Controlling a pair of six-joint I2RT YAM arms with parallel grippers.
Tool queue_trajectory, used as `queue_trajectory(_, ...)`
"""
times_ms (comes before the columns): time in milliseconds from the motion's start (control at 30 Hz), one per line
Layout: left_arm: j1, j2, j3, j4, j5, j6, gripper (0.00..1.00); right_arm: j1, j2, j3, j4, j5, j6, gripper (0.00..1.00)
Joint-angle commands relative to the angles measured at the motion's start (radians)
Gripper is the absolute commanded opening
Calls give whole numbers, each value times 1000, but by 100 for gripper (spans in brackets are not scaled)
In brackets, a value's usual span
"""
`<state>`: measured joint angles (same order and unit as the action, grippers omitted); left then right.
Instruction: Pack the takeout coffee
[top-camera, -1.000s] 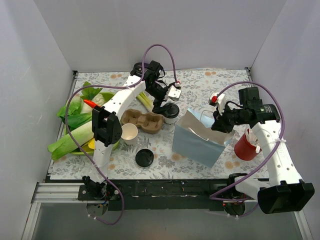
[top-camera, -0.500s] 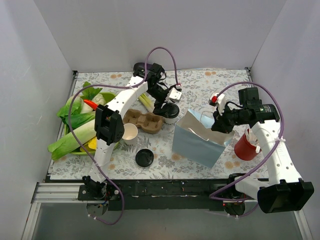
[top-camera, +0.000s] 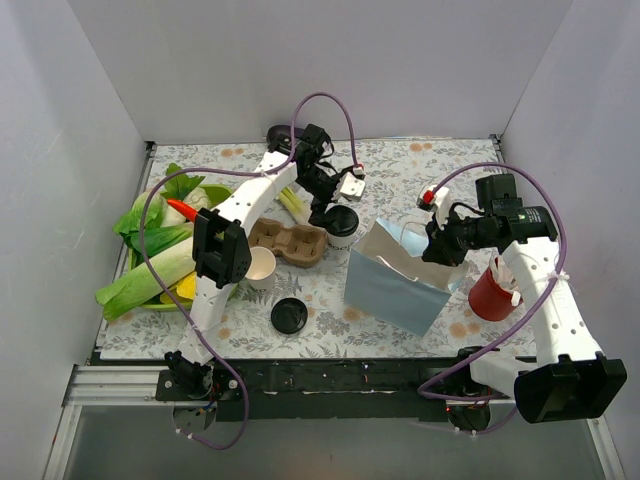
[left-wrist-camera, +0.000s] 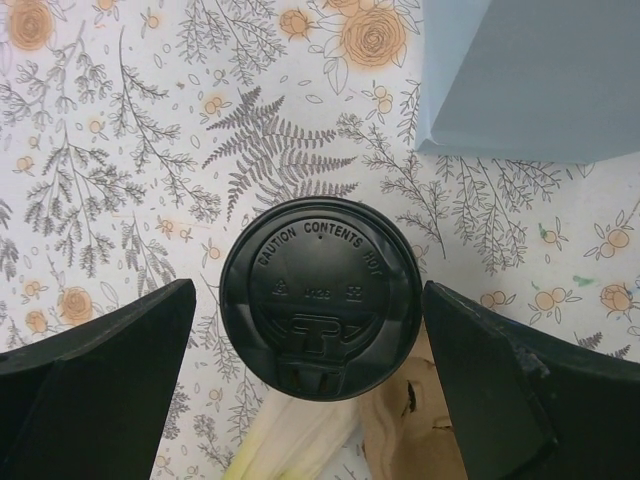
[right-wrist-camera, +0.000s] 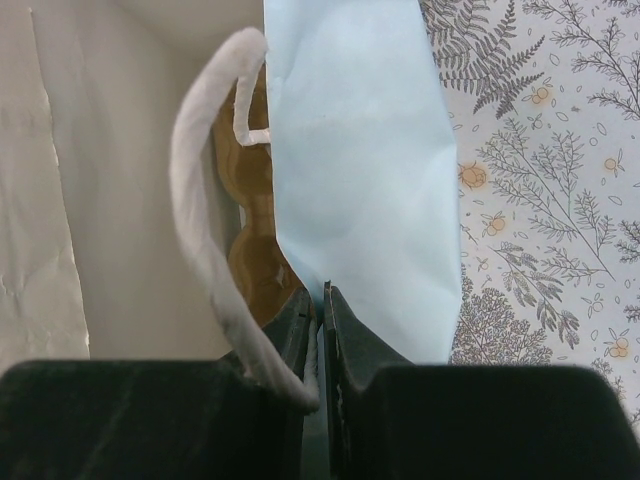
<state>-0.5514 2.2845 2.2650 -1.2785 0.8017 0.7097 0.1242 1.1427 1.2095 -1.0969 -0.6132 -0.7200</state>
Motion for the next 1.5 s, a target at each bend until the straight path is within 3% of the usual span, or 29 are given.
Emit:
queue_trajectory(0, 7, -7, 50, 10, 27, 5, 98, -3, 15, -11, -29, -14, 14, 16)
queue_trajectory(833, 16, 55, 71, -42, -12, 5, 98, -11, 58, 13, -18, -10, 13, 16)
queue_trajectory(1300, 19, 69, 59, -35, -16, -51, 85, -14, 69, 22, -11, -7, 16, 16)
queue_trajectory(1467, 19, 59, 50, 25, -35, -113, 73, -14, 66, 22, -11, -3, 17, 16)
